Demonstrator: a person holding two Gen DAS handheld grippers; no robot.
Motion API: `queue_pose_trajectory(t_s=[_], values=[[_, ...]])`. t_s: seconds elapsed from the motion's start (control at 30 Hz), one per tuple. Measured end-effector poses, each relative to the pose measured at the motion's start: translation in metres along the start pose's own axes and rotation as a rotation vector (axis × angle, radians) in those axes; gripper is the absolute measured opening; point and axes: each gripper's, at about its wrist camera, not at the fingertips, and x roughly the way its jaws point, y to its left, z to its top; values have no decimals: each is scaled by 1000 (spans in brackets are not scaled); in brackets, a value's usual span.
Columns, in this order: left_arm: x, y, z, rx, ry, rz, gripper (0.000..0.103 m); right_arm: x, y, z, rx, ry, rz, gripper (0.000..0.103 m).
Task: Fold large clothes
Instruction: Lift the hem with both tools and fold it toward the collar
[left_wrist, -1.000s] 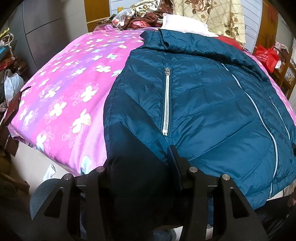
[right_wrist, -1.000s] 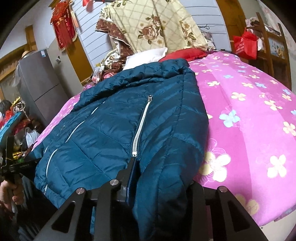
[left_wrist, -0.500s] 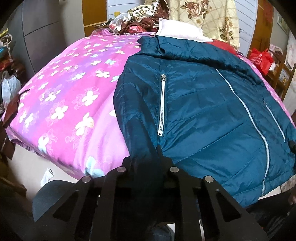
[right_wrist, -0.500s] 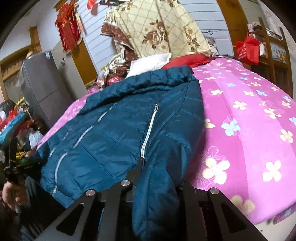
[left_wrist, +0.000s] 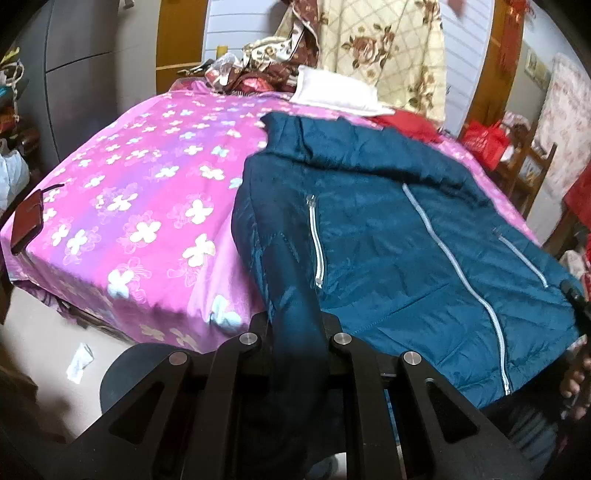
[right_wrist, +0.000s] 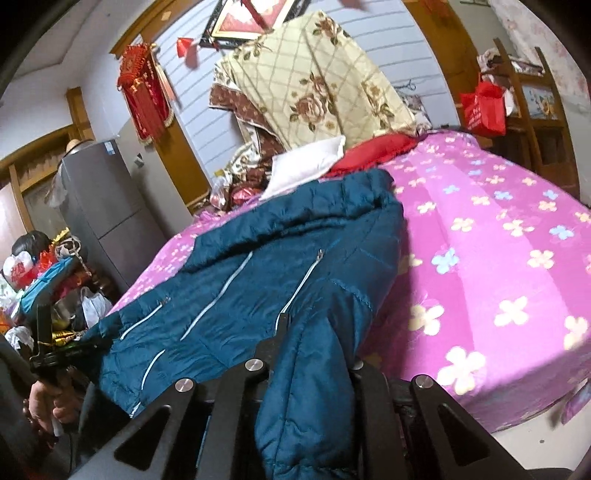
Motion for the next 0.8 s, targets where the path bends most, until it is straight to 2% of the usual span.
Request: queue_pose_trajectory(t_s=[0.1, 0.27, 0.5, 0.8], values=[[-20, 0, 3, -13, -25, -42, 9, -14, 0, 5, 2, -22, 9, 11], [-40, -10, 5, 34, -58, -62, 9, -35, -2, 18, 16, -77, 21, 11], [-16, -4, 19, -9, -5, -47, 9, -33, -6, 23, 37, -90, 41, 11], [4, -25, 42, 45, -8, 69, 9, -18, -13, 36, 70, -76, 20, 10]])
